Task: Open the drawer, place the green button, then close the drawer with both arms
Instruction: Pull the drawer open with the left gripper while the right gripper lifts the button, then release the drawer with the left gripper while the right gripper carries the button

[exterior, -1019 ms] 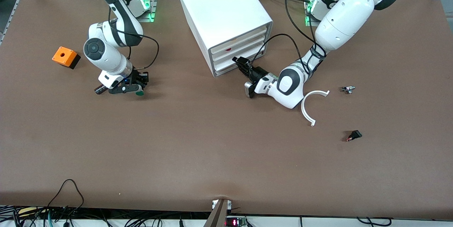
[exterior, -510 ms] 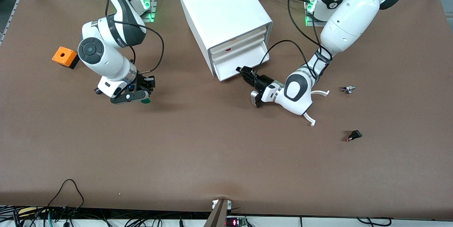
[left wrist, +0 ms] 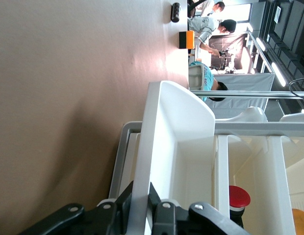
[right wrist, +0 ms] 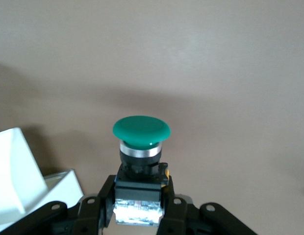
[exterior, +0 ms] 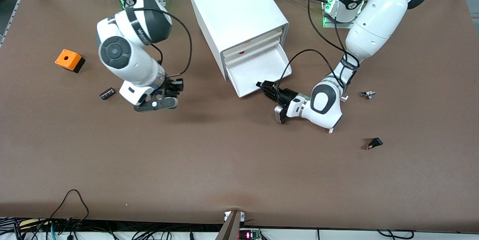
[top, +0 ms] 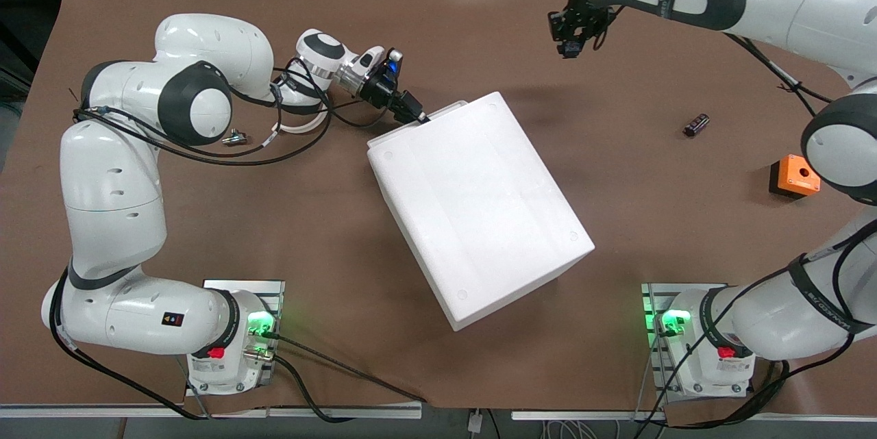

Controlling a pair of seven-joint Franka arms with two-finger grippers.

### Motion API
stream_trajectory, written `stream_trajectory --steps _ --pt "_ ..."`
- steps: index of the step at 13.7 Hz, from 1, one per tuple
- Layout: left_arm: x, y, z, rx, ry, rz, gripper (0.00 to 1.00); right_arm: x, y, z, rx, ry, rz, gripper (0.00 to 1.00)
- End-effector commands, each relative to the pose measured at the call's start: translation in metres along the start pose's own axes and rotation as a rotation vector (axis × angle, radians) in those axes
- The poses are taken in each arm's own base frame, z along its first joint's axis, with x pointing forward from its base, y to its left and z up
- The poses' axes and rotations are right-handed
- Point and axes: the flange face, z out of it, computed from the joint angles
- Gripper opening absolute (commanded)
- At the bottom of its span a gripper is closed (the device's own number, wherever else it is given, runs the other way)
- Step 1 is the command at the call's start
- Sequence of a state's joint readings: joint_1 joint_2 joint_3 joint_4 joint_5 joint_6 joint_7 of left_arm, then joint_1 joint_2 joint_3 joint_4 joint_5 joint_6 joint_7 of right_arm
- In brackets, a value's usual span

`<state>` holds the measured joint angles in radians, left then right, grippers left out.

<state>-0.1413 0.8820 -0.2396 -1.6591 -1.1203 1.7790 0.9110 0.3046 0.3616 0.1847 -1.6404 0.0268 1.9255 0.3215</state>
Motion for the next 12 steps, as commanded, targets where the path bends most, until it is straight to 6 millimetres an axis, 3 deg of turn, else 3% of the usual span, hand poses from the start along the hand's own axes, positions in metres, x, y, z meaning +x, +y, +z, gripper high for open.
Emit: stream_trajectory --steps 1,3,4,5,9,12 --pt "0.007 -0.011 -0.019 0.075 0.086 -0.034 0.00 0.006 -0.017 -0.003 0.003 -0.015 0.031 0.00" --pt "0.006 -0.012 -0.021 0.078 0.089 -0.037 0.03 0.005 -0.021 -0.003 0.004 -0.015 0.027 0.00" --pt "0.002 -0.014 -0.022 0.078 0.088 -0.071 0.87 0.004 -0.024 -0.002 0.003 -0.016 0.038 0.00" --pt "0.001 -0.012 -0.024 0.076 0.080 -0.135 1.00 0.002 -0.029 -0.001 0.002 -0.018 0.053 0.00" --pt "-0.004 0.006 -0.043 0.014 0.018 -0.352 1.00 -0.001 -0.047 0.006 0.000 -0.024 0.082 0.00" --pt "-0.016 0.009 -0.078 -0.053 -0.020 -0.435 1.00 -0.012 -0.100 0.021 -0.006 -0.026 0.128 0.00"
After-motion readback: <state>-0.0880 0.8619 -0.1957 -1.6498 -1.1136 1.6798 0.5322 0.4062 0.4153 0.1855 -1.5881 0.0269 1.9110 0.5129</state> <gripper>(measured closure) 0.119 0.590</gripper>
